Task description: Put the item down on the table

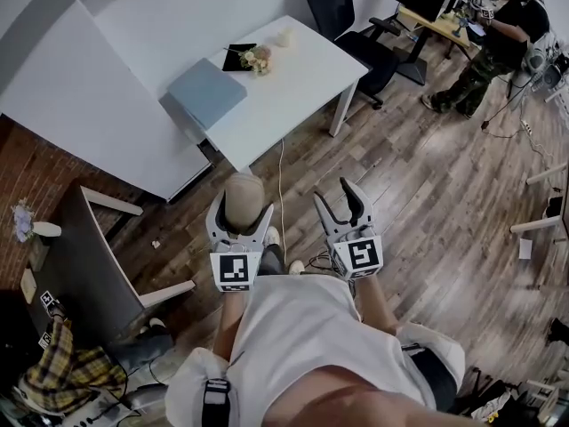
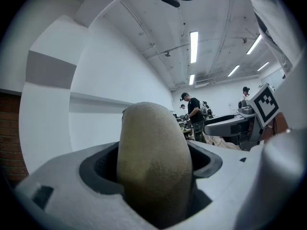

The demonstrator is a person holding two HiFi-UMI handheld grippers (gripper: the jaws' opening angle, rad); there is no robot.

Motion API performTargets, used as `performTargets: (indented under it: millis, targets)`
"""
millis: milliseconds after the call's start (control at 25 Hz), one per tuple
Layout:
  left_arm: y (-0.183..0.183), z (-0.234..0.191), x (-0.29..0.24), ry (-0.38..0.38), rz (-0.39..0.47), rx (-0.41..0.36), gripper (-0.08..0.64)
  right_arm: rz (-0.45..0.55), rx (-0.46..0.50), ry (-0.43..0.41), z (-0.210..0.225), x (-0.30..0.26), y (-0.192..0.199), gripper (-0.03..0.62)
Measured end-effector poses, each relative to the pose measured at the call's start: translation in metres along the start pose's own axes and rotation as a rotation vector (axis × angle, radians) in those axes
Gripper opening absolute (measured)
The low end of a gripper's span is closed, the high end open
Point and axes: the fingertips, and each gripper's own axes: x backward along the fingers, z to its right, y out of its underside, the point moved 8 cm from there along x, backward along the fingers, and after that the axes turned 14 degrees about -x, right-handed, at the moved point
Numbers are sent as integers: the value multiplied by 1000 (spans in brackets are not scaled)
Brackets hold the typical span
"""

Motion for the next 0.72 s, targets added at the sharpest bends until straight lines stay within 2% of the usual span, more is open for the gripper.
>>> performTargets:
  millis: [280, 560, 720]
  targets:
    - [14, -12, -33, 20, 4, 11, 408, -20, -4, 22, 14, -30, 5, 239]
    - [27, -46, -71, 41, -4, 42, 408, -45, 11, 48, 21, -77, 3, 239]
    - [42, -70, -91, 58, 0, 27, 407, -52, 24, 53, 17, -109, 2, 239]
